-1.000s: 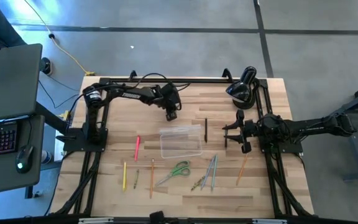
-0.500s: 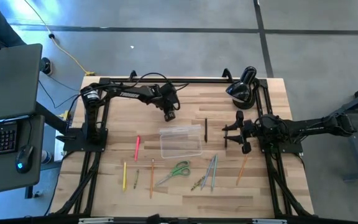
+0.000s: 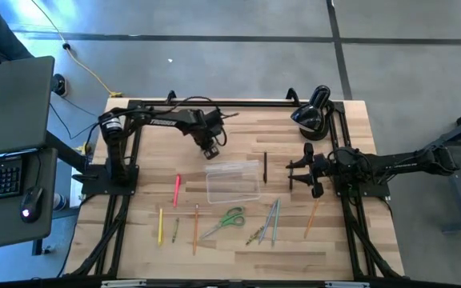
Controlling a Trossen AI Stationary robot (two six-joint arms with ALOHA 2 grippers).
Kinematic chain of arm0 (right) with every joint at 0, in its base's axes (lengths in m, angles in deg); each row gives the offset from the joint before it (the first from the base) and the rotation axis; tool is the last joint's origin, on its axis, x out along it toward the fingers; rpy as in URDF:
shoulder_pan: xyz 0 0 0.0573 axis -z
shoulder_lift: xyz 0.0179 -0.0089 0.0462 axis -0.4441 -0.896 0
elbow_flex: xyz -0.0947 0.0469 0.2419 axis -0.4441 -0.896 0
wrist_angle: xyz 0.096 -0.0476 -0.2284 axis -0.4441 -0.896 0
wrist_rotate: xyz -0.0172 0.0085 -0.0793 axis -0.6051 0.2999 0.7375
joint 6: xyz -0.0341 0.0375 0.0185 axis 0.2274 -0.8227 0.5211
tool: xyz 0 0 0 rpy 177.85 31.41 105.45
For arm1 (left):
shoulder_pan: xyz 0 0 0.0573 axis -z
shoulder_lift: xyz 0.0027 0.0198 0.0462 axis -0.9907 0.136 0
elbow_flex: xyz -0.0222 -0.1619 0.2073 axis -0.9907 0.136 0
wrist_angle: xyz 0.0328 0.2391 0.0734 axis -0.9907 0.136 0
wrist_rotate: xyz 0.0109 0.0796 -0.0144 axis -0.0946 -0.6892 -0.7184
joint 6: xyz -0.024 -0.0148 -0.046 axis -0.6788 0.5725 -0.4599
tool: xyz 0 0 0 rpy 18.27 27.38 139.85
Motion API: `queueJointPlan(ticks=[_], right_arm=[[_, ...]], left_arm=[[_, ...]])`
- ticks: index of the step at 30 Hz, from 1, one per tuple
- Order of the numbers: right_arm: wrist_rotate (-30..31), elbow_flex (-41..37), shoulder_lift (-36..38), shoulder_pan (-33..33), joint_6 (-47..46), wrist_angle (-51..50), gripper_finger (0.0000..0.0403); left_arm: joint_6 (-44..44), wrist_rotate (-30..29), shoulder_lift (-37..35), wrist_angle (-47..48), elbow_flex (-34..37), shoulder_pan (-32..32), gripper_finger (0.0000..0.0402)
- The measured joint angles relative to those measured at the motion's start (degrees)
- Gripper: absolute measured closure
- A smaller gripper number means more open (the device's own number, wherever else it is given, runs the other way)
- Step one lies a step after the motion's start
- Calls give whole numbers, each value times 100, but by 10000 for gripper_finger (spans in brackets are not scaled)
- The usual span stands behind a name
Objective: Pick & place school supplies into a supply box
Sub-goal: Put the green crayon into the supply box
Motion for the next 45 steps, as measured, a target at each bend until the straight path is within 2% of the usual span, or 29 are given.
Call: queueJointPlan(ticks=[6,10,16,20,26,30,38,42,45], right_arm=[[0,0,0,1,-20,0,256],[-2,0,0,0,-66,-4,256],[-15,0,2,0,-177,-59,256],[-15,0,0,0,-177,-49,256],[5,0,0,0,-172,-16,256],[10,0,0,0,-170,0,256],[15,0,2,0,-19,11,256],[23,0,2,0,-13,23,256],[30,0,-2,0,131,401,256]], left_arm=[[-531,-555,-462,1490,112,464,392],[-1101,-541,-786,1654,450,844,390],[-2214,-802,-1202,1019,1416,1587,389],[-2935,-1070,-1486,744,1818,2036,392],[-3459,-883,-2126,890,1912,2361,375],[-3651,-885,-2471,826,1908,2437,391],[-3933,-531,-2585,859,1917,3062,371],[-4257,-696,-2590,866,1915,3467,379],[-4523,-830,-2718,1011,1901,3695,385]])
